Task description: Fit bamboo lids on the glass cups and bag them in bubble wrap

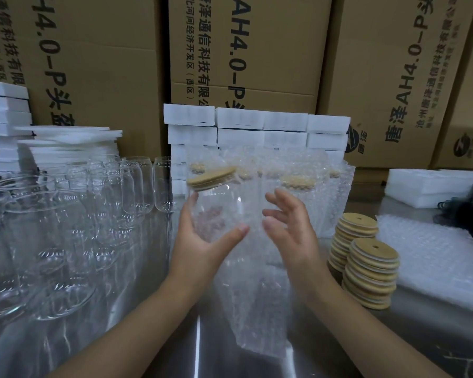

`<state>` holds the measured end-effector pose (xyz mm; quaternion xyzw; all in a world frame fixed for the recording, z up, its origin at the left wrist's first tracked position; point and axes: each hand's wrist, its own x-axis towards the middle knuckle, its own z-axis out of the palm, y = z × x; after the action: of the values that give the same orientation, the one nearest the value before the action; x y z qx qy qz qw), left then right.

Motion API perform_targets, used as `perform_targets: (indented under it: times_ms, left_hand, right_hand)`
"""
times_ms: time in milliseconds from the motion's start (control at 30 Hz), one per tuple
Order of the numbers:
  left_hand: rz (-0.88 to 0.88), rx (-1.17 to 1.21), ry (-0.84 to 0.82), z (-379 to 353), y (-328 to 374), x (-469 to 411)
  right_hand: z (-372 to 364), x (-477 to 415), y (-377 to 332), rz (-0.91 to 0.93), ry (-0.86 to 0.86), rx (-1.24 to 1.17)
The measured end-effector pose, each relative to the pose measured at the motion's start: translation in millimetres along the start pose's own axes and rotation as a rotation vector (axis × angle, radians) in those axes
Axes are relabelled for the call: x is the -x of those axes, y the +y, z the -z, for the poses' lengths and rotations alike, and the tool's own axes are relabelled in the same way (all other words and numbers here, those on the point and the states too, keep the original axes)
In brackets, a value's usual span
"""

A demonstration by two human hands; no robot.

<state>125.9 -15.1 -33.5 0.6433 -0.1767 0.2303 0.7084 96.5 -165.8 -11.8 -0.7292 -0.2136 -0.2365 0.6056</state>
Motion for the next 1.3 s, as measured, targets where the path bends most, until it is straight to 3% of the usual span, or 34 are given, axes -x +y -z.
perform_targets:
  times_ms: [133,267,433,567,667,867,1100,1200,1300]
  left_hand:
    - [-0.048,0.096,0.112,2.4,6.7,-1.1]
    - [-0.07,0.125,0.08,1.7,14.9,3.2]
    - [-0.14,0.135,-0.144,-0.7,23.6,7.6]
    - [-0.097,0.034,-0.24,-0.3,13.8,5.7]
    - [-0.058,-0.092,-0.309,-0.2,5.0,5.9]
    - [-0.05,-0.205,-0.412,0.0,-9.5,5.0]
    - [-0.152,-0.241,-0.288,-3.2,-14.4,3.5]
    - [-0.172,-0.199,-0.12,0.0,-16.0,-2.2]
    - [-0.195,-0.199,0.155,9.2,-18.4,-12.0]
  right_hand:
    - [-5.0,4.5,9.7,-0.169,-0.192,0.157]
    - [-9.7,9.7,16.5,-0.245,-0.355,0.244]
    - [-14.1,6.8,17.5,-0.114,-0.151,-0.013]
    - [-10.7,0.9,11.9,-0.079,-0.023,-0.206]
    - [-6.1,-2.5,13.0,-0.076,0.056,-0.213]
    - [-4.5,-0.1,13.4,-0.135,0.057,-0.028]
    - [-4.5,-0.1,11.4,-0.053,0.04,-0.09]
    - [-2.7,-2.8,11.0,0.007,0.013,-0.101]
    - [-0.4,-1.4,17.0,0.058,0.042,0.027]
